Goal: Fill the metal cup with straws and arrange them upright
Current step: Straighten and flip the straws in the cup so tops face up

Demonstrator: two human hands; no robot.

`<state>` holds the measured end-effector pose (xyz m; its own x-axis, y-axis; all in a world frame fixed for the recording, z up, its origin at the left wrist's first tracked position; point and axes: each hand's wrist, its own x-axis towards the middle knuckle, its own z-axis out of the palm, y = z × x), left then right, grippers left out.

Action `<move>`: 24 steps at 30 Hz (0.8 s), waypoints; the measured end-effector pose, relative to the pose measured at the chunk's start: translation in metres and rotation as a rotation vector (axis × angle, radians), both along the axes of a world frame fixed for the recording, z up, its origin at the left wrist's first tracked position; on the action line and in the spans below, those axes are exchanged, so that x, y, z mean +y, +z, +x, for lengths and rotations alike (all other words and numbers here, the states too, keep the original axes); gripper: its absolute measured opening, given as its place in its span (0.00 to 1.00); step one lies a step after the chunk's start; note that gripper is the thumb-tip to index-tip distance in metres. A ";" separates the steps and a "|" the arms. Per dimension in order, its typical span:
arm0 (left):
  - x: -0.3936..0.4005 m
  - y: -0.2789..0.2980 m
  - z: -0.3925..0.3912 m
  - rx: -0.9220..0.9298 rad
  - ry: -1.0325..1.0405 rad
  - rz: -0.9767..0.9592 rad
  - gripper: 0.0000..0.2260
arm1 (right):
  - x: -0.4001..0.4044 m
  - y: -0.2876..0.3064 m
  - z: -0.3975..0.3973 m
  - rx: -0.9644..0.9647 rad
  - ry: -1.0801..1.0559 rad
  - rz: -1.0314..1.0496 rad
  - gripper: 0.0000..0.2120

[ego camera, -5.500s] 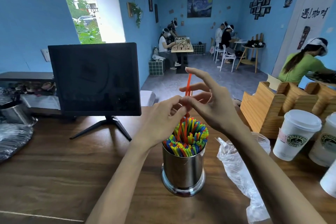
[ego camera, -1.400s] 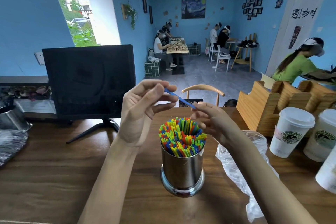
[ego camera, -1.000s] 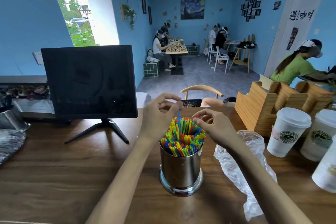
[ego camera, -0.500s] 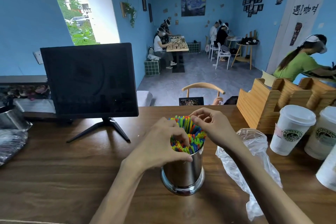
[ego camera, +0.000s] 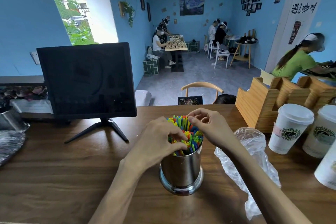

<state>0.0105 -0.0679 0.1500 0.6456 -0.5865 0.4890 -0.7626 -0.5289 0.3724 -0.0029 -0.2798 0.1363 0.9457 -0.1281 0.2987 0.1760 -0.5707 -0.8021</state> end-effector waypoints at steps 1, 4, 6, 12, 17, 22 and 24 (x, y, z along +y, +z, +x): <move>0.000 0.000 -0.001 -0.003 -0.002 -0.004 0.09 | 0.000 0.000 0.000 0.002 -0.001 -0.001 0.04; 0.001 0.004 -0.004 -0.001 -0.021 -0.018 0.08 | 0.000 0.000 0.000 0.001 0.003 -0.004 0.04; 0.001 0.008 -0.005 0.012 -0.027 -0.029 0.08 | 0.000 0.001 0.000 0.004 0.005 -0.006 0.04; 0.002 0.018 -0.001 0.035 -0.025 -0.052 0.07 | 0.003 0.005 -0.001 0.006 0.009 -0.023 0.03; 0.007 0.034 -0.003 0.093 -0.020 -0.117 0.06 | 0.008 0.012 -0.006 -0.015 0.012 -0.026 0.04; 0.027 0.077 -0.002 0.205 0.038 -0.412 0.08 | 0.019 0.023 -0.018 -0.053 0.241 0.120 0.18; 0.036 0.095 -0.002 0.268 0.015 -0.508 0.09 | 0.022 0.023 -0.020 0.003 0.392 0.178 0.18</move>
<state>0.0090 -0.0323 0.2450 0.7923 -0.3106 0.5251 -0.6003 -0.2433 0.7619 -0.0227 -0.2577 0.1597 0.9339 0.1917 0.3017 0.3496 -0.3133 -0.8830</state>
